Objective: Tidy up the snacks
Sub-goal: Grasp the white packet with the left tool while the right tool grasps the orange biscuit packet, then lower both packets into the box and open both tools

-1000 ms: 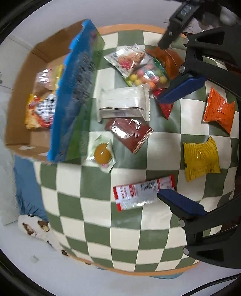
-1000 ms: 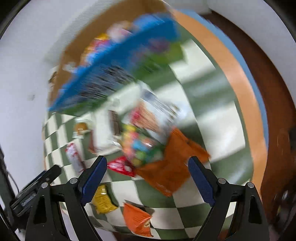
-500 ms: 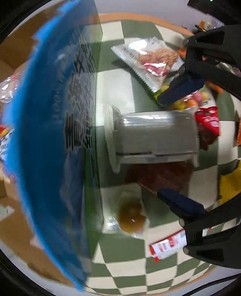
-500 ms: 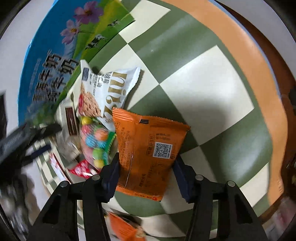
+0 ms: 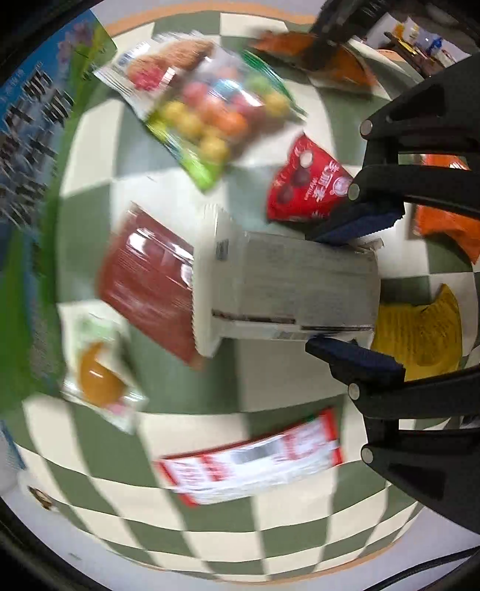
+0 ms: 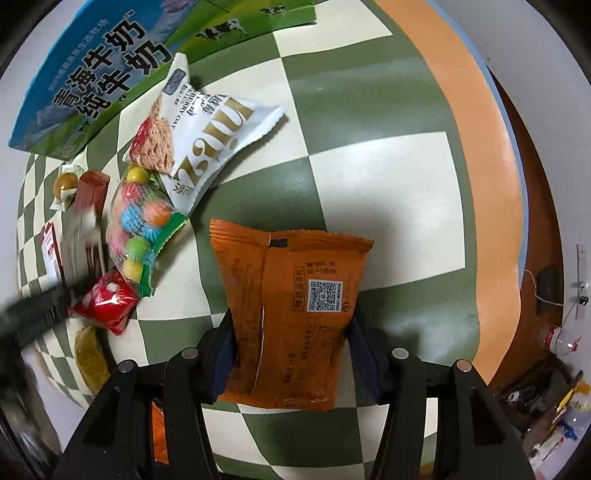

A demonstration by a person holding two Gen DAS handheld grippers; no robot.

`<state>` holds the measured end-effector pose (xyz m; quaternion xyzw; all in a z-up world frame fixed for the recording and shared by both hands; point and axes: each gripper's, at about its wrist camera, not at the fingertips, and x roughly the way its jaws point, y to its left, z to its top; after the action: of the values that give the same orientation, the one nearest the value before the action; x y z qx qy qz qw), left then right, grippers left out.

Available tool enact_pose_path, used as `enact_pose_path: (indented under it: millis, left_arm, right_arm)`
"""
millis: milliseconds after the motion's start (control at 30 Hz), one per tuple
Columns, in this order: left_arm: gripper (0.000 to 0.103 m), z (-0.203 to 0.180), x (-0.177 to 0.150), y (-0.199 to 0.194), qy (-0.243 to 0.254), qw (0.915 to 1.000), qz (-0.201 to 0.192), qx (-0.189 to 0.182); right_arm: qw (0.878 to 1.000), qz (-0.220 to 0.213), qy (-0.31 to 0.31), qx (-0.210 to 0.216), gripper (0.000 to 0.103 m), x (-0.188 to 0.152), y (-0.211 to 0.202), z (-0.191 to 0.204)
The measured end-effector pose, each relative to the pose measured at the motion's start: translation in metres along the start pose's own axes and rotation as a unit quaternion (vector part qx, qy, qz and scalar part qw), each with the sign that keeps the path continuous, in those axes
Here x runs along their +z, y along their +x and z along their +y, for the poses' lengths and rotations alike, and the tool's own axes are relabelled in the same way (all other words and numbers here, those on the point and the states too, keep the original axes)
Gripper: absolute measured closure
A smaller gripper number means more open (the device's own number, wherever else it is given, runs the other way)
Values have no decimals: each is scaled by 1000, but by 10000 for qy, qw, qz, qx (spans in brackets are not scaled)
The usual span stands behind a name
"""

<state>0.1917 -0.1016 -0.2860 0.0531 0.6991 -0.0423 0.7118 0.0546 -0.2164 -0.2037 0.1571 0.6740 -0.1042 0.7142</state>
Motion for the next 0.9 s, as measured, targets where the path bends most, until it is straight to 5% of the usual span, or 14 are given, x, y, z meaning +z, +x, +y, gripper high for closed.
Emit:
enact_pose_path:
  millis: [500, 900]
  left_arm:
    - [50, -9, -5, 19, -57, 10000, -68, 17]
    - [61, -16, -24, -67, -47, 9974, -540, -484]
  right_arm:
    - [9999, 11, -156, -49, 41, -30, 14, 10]
    - [9973, -449, 161, 561, 49, -41, -43, -10]
